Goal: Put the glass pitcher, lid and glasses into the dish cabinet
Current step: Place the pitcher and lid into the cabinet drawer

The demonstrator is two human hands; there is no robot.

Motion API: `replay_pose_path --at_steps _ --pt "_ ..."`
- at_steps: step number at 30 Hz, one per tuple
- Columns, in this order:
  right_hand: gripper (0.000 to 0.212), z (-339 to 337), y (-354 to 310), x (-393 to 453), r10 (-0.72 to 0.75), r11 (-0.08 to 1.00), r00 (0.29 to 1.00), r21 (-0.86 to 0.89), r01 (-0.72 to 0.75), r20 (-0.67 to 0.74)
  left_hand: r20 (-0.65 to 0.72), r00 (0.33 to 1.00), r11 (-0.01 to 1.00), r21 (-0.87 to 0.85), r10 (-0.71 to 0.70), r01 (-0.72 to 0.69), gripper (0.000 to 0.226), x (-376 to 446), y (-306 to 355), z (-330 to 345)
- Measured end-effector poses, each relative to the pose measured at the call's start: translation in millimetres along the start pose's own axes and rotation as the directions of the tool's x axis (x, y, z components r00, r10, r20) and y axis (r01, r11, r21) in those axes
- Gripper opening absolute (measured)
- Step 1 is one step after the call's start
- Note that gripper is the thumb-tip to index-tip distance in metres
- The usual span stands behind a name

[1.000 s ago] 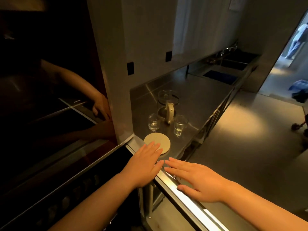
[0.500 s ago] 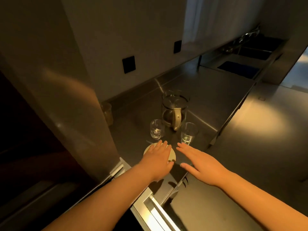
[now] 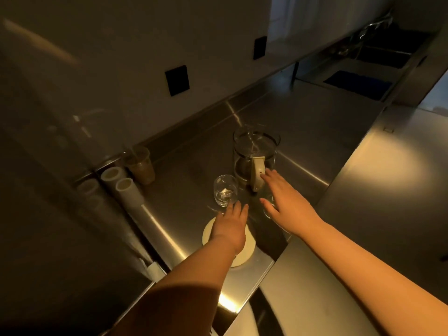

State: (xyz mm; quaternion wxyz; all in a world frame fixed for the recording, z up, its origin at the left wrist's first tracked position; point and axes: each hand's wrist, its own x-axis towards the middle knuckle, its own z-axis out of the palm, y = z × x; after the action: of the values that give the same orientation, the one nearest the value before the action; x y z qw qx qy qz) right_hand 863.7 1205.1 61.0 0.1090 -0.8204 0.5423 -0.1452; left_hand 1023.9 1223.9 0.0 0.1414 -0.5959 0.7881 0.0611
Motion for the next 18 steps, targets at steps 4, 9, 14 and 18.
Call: replay_pose_path --at_steps 4,9,14,18 --pt "0.069 7 10 29 0.047 0.998 0.999 -0.033 -0.048 -0.010 -0.062 0.996 0.998 -0.001 -0.059 0.059 0.069 9 -3 16" --pt "0.073 13 18 62 0.079 0.996 0.997 -0.044 -0.079 -0.010 -0.021 0.997 0.997 -0.001 -0.072 0.072 0.065 18 3 34" --pt "0.070 26 16 87 0.092 0.996 0.996 0.013 -0.092 0.003 0.012 0.995 0.992 -0.073 -0.099 0.100 0.050 20 3 49" --pt "0.071 41 14 97 0.100 0.995 0.995 0.021 -0.101 0.025 0.045 0.993 0.986 -0.120 -0.108 0.113 0.049 25 2 54"
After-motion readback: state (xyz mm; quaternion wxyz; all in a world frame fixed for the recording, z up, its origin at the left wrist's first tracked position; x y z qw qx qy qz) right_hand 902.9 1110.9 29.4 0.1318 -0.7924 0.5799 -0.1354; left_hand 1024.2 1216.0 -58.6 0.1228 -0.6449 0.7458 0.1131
